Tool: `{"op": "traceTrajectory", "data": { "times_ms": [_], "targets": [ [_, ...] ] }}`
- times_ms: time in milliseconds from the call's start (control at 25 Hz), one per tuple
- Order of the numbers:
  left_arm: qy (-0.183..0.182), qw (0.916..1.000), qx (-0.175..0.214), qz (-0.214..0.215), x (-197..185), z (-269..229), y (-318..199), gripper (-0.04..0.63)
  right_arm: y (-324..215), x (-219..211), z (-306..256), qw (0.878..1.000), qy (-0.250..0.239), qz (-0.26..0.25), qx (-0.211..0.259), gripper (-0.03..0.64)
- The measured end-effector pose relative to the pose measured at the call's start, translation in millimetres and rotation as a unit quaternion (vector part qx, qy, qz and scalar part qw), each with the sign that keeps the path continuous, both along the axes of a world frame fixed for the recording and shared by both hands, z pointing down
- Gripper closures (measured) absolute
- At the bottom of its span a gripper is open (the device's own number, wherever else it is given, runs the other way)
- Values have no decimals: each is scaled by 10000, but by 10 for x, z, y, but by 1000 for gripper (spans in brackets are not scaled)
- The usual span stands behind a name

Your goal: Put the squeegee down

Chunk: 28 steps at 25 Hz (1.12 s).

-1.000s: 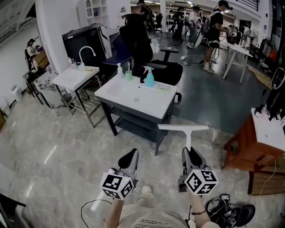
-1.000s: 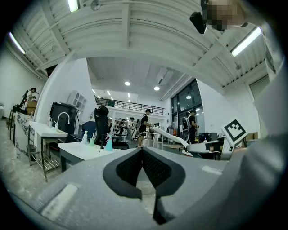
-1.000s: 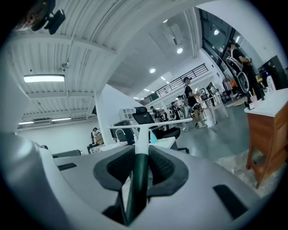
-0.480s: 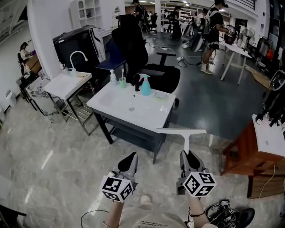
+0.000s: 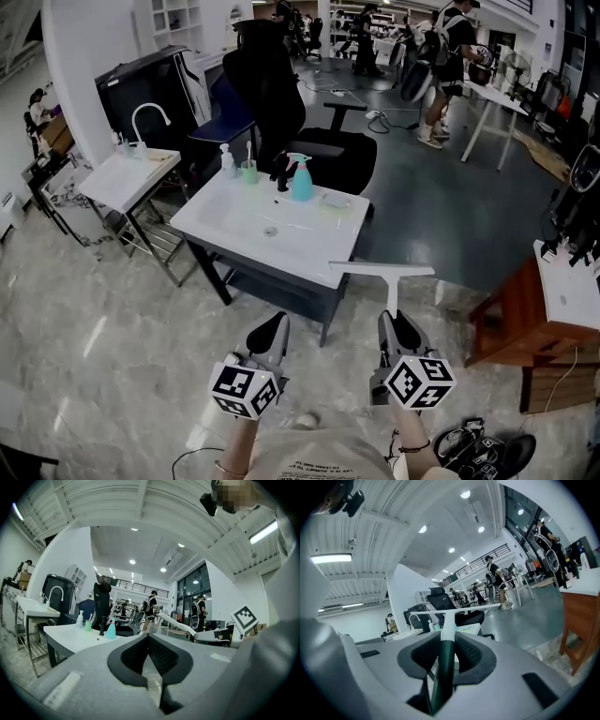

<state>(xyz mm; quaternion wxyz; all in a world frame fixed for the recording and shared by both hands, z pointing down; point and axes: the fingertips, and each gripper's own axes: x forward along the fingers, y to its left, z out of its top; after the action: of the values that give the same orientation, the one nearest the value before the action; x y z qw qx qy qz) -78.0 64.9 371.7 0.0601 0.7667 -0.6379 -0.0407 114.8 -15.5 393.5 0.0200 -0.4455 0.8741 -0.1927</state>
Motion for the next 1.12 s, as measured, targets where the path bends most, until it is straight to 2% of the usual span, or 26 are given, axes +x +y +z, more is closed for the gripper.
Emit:
{"op": "traceTrajectory", "data": {
  "times_ms": [400, 760, 1120],
  "targets": [
    [159, 9997, -166, 42, -225, 173, -424, 573, -411, -191, 126, 9997, -62, 62, -233, 522],
    [108, 9994, -328, 20, -566, 266, -1010, 574, -1109, -544, 269, 9992, -115, 135, -352, 522],
    [279, 9980, -570, 34, -765, 394, -1709, 574, -1737, -798, 445, 9974, -11, 177, -696, 522]
  ]
}}
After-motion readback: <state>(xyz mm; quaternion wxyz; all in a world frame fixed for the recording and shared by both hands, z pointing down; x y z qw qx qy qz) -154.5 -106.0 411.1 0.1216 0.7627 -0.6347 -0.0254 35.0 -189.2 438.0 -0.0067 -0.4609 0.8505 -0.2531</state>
